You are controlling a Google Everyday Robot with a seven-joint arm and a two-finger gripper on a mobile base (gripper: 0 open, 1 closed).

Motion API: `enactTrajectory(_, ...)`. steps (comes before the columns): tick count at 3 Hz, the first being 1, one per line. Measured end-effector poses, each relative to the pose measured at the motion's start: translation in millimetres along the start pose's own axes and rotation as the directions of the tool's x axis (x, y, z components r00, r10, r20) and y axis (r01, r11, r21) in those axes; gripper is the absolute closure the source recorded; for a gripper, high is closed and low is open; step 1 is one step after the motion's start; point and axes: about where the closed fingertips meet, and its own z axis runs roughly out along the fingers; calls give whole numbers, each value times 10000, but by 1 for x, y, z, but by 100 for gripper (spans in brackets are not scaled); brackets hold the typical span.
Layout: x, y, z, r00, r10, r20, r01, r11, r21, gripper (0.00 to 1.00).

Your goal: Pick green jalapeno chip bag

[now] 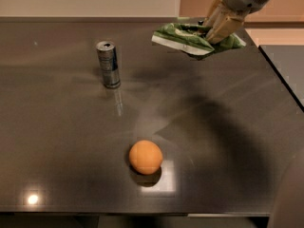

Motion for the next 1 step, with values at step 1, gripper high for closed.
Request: enactTrajectory(1,-1,-8,3,10000,-10,39,9,9996,268,100)
